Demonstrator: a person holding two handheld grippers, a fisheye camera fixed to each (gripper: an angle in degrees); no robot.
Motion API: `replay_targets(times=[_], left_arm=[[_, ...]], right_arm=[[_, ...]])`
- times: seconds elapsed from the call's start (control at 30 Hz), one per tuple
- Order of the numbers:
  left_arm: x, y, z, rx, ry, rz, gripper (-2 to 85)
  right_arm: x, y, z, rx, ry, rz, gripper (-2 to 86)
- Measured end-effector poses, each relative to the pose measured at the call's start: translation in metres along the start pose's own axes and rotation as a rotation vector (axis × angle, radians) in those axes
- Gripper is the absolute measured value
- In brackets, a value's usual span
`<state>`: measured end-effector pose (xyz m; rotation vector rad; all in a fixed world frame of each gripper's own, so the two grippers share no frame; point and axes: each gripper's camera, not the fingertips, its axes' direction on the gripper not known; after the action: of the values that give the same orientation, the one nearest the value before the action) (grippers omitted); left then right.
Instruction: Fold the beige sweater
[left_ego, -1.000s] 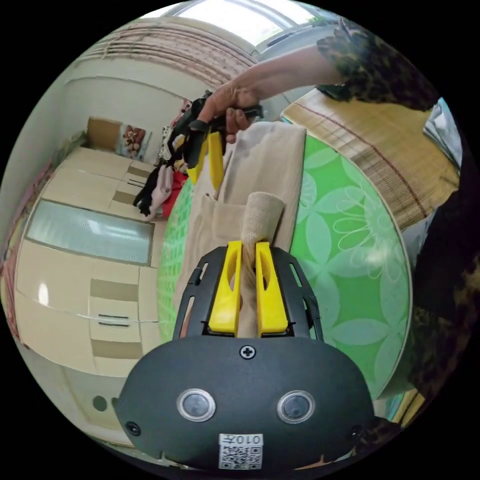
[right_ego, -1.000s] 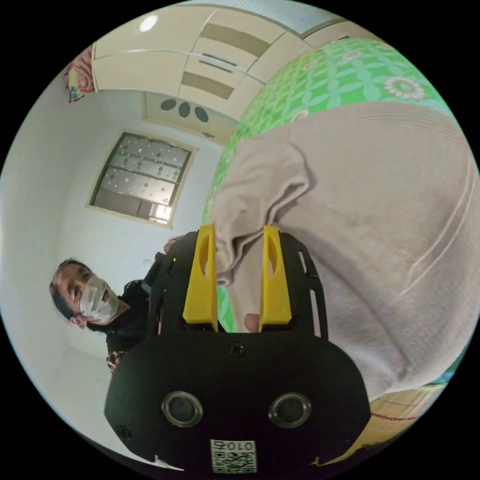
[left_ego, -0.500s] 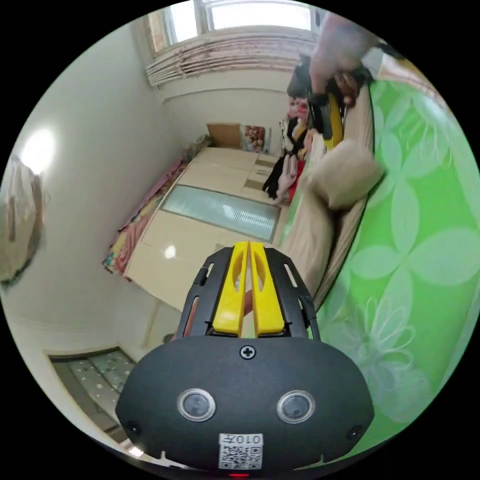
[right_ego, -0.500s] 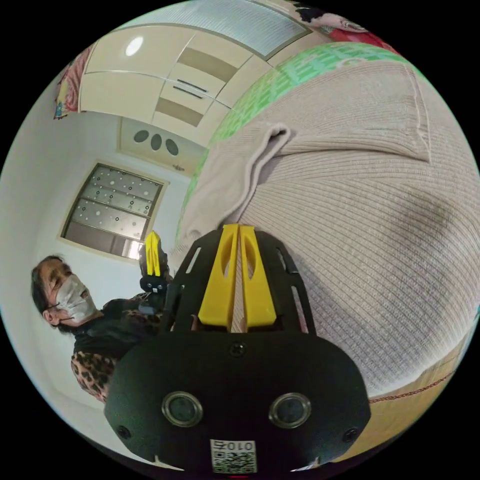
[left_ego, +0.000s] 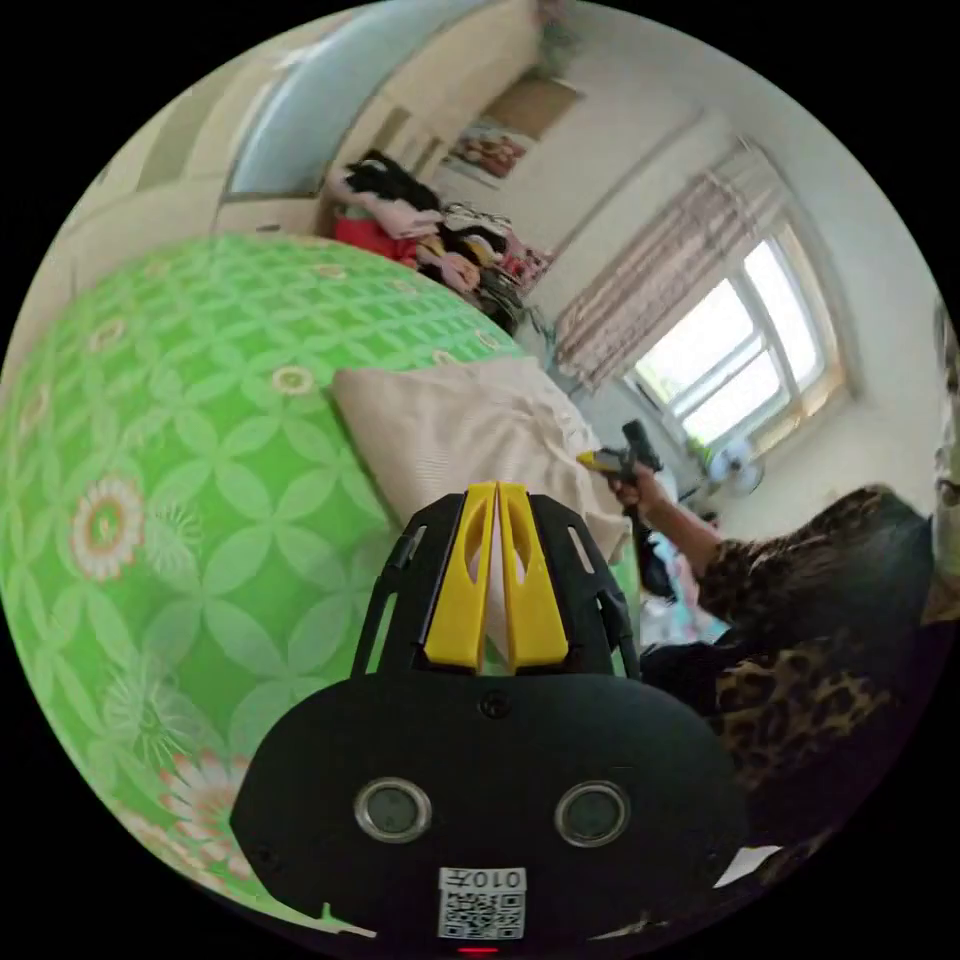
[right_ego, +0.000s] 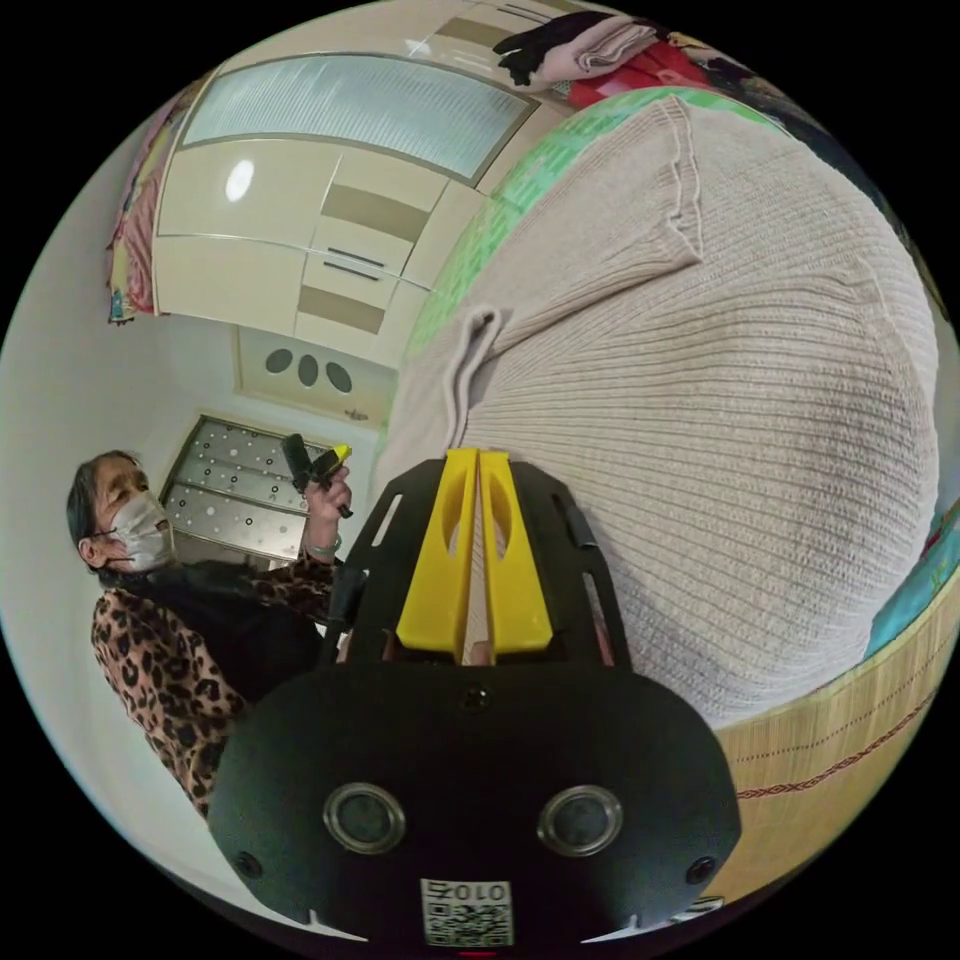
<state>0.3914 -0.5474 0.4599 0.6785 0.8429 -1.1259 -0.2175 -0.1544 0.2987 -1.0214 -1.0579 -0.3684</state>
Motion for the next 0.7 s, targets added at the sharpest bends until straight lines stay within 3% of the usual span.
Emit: replay_targets(times=[0.17,0.37,0.43,0.53,0.7], left_arm=[[-0.094,0.005,-0.046,0.024,0.092,-0.249,-0.3],[-0.152,0.006,-0.065,-0.027,0.042,-0.355,-0.3],[-0.166,0.003,-0.072,-0.011,0.115,-0.357,-0.3],[-0.183,-0.009,-0.079,-0.07,0.194,-0.357,-0.2],[-0.199,-0.028,-0.087,-0.095,0.266,-0.335,-0.2]], right_arm=[[0.004,0.027,0.002,0.023,-0.027,0.03,2.4],[0.003,0.071,0.003,0.113,-0.093,0.134,2.7],[-0.023,0.124,0.003,0.367,-0.132,0.246,3.0],[-0.092,0.221,0.04,0.636,-0.287,0.138,3.5],[-0.145,0.378,0.149,0.822,-0.366,0.361,7.3]])
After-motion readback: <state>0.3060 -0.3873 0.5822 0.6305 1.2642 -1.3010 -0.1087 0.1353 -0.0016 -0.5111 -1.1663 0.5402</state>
